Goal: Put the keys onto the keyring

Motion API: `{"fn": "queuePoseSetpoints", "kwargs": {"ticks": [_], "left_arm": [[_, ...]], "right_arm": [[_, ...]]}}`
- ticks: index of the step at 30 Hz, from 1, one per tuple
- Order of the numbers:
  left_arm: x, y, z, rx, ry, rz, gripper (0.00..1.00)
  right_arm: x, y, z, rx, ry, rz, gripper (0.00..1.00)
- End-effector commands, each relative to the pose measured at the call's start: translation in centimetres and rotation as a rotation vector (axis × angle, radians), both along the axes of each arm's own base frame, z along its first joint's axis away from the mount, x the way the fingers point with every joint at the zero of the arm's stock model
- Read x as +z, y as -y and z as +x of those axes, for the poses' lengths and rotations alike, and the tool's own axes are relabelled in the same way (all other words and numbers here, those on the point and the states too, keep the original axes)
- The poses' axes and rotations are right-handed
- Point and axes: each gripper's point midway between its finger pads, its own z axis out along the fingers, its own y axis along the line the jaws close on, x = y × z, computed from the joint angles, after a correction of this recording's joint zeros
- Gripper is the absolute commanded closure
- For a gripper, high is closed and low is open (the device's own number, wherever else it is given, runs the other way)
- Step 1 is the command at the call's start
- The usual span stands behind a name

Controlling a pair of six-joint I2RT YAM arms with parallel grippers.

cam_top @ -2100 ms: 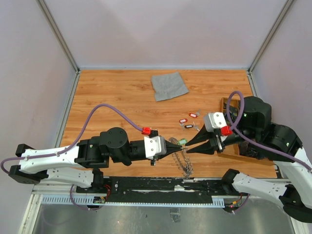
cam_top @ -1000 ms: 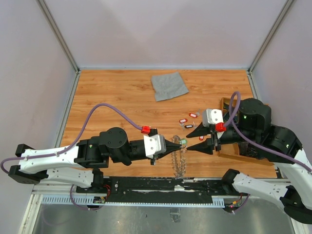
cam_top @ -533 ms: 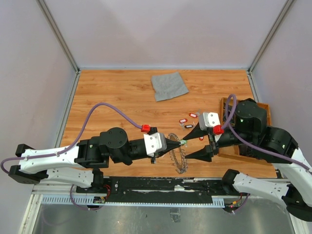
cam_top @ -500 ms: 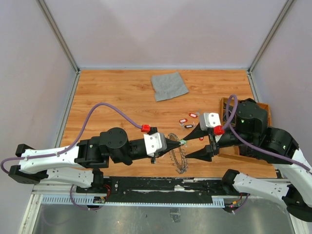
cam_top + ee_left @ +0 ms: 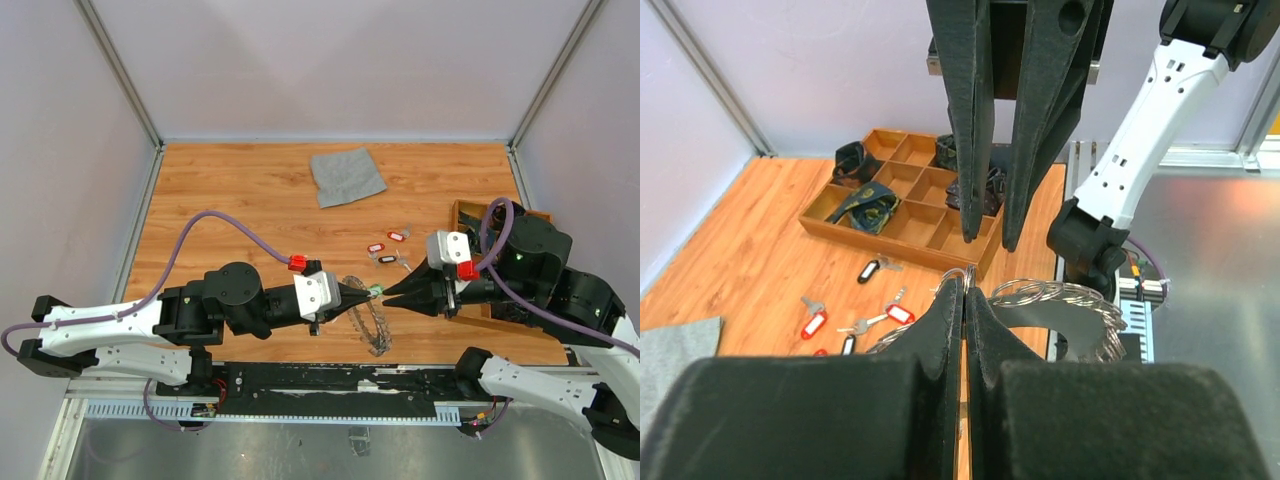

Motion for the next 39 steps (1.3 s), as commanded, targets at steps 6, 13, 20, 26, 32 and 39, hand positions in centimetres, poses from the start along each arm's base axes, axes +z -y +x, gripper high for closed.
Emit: {"fn": "queuePoseSetpoints", "kwargs": {"ticks": [6, 13, 20, 26, 32, 39], "left_arm": [[2.6, -0.6, -0.4, -0.011, -0.002, -0.099, 0.99], [2.7, -0.6, -0.4, -0.014, -0.006, -0.102, 0.99], [2.5, -0.4, -0.5, -0.019, -0.004, -0.097, 0.99], [2.4, -0.3, -0.5, -0.018, -0.005, -0.093, 1.0], [2.4, -0.3, -0.4, -0.013, -0.006, -0.093, 1.0], [2.4, -0.4, -0.3, -0.009, -0.003, -0.094, 0.99]], "right_arm": [[-2.0, -0.7, 0.2, 0.02, -0.025, -0.054, 0.89], [-2.4, -0.9, 0.5, 0.015, -0.026, -0.067, 0.92], [-2.1, -1.1, 0.4, 0.024, -0.019, -0.054, 0.71], [-2.0, -1.3, 0.1, 0.049, -0.027, -0.043, 0.57], [-1.9, -1.6, -0.1, 0.065, -0.038, -0.034, 0.63], [-1.3, -0.9, 0.9, -0.016, 0.001, -0.023, 0.62]]}}
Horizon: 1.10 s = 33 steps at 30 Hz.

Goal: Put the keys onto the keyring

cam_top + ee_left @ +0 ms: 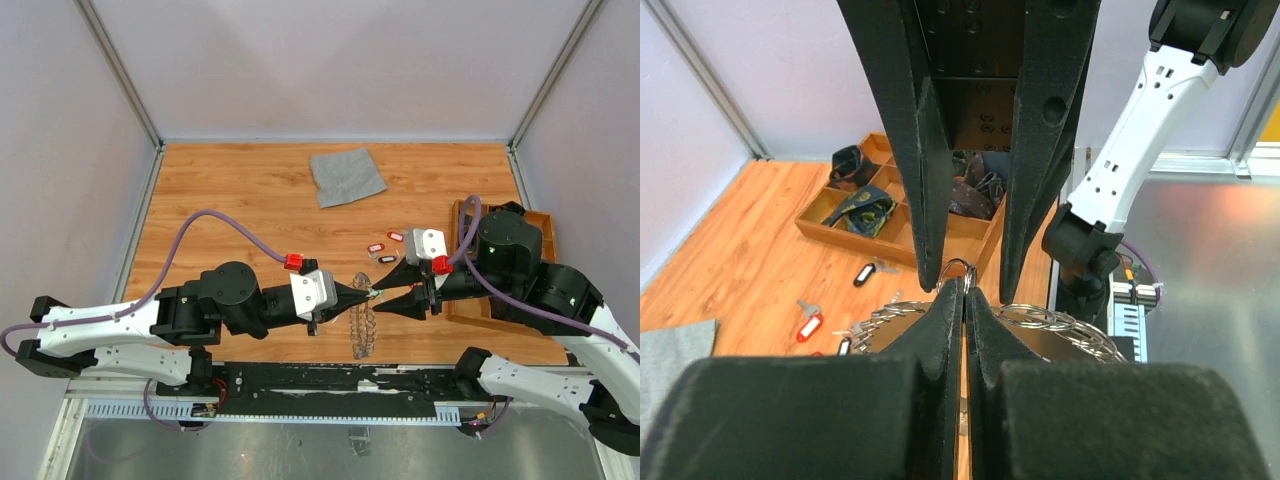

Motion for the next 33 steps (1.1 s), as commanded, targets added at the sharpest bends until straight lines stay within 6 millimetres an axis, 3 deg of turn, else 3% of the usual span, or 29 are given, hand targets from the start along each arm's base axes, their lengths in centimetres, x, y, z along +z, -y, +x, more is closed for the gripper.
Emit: {"fn": "queuePoseSetpoints", "kwargs": {"ticks": [1, 4, 10, 21, 33], "left_arm": [[2.09, -0.18, -0.16, -0.003, 0.007, -0.082, 0.99], [2.15, -0.25, -0.23, -0.006, 0.007, -0.084, 0.99], [2.32, -0.22, -0.46, -0.02, 0.006, -0.09, 1.0], [2.17, -0.11, -0.75, -0.036, 0.004, -0.087, 1.0], [2.25, -0.43, -0.57, -0.024, 0.003, -0.092, 1.0]], "right_arm": [[1.16, 0.51, 0.25, -0.038, 0.048, 0.04, 0.62], [1.55, 0.81, 0.37, -0.056, 0.063, 0.052, 0.7], [1.42, 0.47, 0.48, -0.049, 0.056, 0.045, 0.73], [1.52, -0.01, 0.51, -0.033, 0.052, 0.051, 0.71], [1.65, 0.13, 0.0, -0.015, 0.041, 0.055, 0.96]]}}
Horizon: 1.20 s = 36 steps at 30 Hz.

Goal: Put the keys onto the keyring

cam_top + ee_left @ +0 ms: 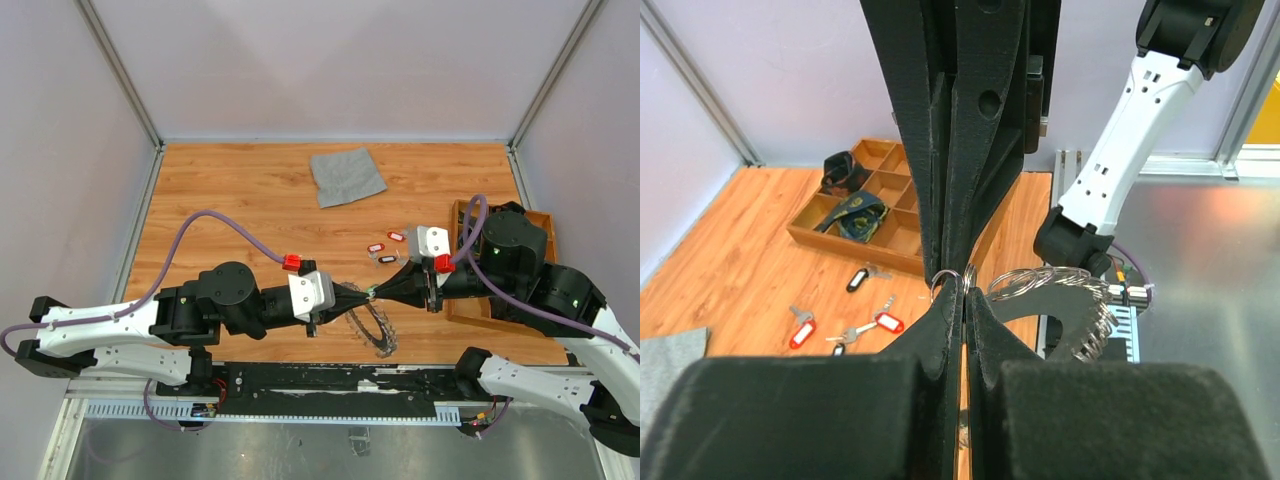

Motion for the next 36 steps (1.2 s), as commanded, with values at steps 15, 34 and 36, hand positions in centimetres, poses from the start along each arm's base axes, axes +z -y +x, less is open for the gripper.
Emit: {"fn": "queuePoseSetpoints", "kwargs": {"ticks": [15, 34, 36], "left_arm": [[2.4, -1.2, 0.8, 0.058, 0.005, -0.102, 0.99], [2.3, 0.1, -1.8, -0.094, -0.002, -0.074, 1.0], [2.2, 0.2, -1.9, -0.101, -0.002, -0.069, 1.0]], "right_arm": [[1.6, 0.2, -1.8, 0.055, -0.019, 0.066, 0.98], [1.6, 0.6, -1.1, 0.051, 0.147, 0.124, 0.51], [1.5, 0.3, -1.4, 0.08, 0.136, 0.118, 0.53]]}}
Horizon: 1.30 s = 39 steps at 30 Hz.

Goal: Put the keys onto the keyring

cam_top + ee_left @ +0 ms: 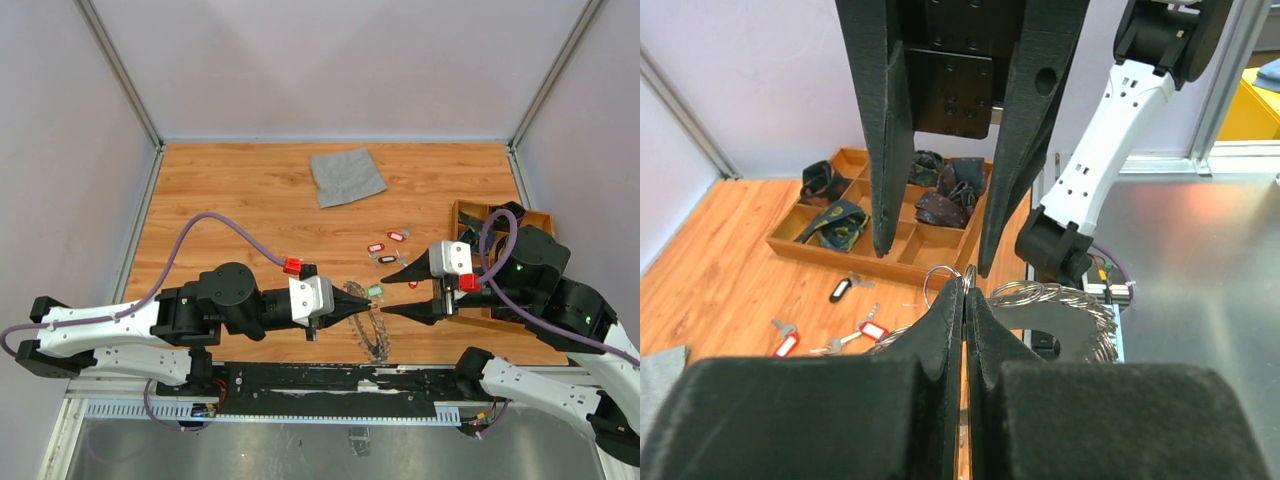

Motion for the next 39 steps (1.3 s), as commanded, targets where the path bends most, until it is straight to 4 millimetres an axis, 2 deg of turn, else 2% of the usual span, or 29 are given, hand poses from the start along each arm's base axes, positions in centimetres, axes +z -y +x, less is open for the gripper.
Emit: {"fn": "queuePoseSetpoints", "kwargs": {"ticks": [1, 5, 11, 20, 22, 25, 27, 32, 39], "left_arm": [[2.1, 0.2, -0.8, -0.04, -0.003, -0.056, 1.0], [2.0, 0.4, -0.9, -0.045, -0.004, -0.052, 0.99], [2.0, 0.3, -0.9, -0.043, -0.005, -0.053, 0.99], [2.2, 0.4, -0.8, -0.041, -0.004, -0.058, 0.99], [2.2, 0.3, -0.8, -0.039, -0.005, -0.06, 0.99], [2.4, 0.1, -0.7, -0.033, -0.003, -0.065, 0.99], [2.5, 0.0, -0.6, -0.028, -0.001, -0.068, 1.0], [2.7, -0.4, -0.5, -0.023, 0.001, -0.077, 0.99], [2.8, -0.3, -0.6, -0.024, 0.001, -0.079, 0.99]], "right_arm": [[0.8, -0.7, -1.1, 0.09, 0.035, 0.03, 0.54], [0.9, -0.9, -1.5, 0.118, 0.029, 0.032, 0.55], [0.8, -0.9, -2.3, 0.162, -0.002, 0.018, 0.7], [0.2, -1.2, -2.3, 0.177, -0.03, -0.019, 0.81], [0.0, -1.2, -2.2, 0.174, -0.029, -0.023, 0.8], [0.0, -1.0, -2.1, 0.159, -0.022, -0.024, 0.64], [0.0, -0.9, -2.0, 0.151, -0.016, -0.023, 0.6], [-0.1, -0.7, -1.9, 0.142, -0.014, -0.032, 0.63], [-0.2, -1.0, -1.8, 0.143, -0.024, -0.037, 0.73]]}}
